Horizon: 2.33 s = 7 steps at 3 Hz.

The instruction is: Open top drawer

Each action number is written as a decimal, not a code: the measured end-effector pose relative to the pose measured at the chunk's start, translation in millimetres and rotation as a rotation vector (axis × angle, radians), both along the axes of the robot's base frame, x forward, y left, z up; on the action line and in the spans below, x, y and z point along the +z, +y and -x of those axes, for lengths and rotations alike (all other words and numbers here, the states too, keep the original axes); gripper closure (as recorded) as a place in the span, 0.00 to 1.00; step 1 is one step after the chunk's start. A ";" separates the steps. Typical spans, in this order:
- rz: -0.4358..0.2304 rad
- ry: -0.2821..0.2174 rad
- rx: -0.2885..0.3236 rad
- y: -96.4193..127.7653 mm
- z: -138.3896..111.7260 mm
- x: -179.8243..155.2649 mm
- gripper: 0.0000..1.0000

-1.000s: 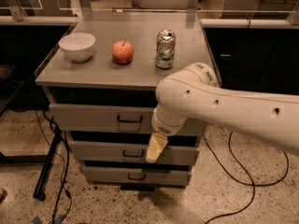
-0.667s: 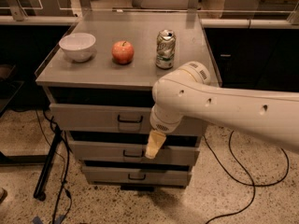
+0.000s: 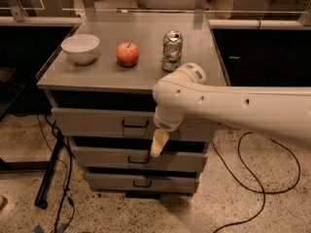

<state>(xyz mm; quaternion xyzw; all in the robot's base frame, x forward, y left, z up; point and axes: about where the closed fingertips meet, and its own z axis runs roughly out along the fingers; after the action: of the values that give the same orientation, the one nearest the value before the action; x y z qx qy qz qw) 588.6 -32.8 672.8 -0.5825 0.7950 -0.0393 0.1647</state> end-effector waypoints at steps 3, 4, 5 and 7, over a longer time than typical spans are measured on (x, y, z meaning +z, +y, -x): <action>-0.007 0.109 -0.014 -3.9 5.0 -35.6 0.00; -0.007 0.122 -0.012 -4.6 9.3 -34.6 0.00; -0.018 0.134 -0.007 -6.1 21.5 -32.7 0.00; -0.043 0.205 -0.013 -45.4 104.7 -20.5 0.00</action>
Offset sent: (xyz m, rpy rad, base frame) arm -0.0047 -0.0038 -0.0563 0.0162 0.1791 -0.0190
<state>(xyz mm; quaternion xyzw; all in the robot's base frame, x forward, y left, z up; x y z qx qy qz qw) 484.0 -78.1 652.3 -0.5746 0.8121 0.0365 0.0950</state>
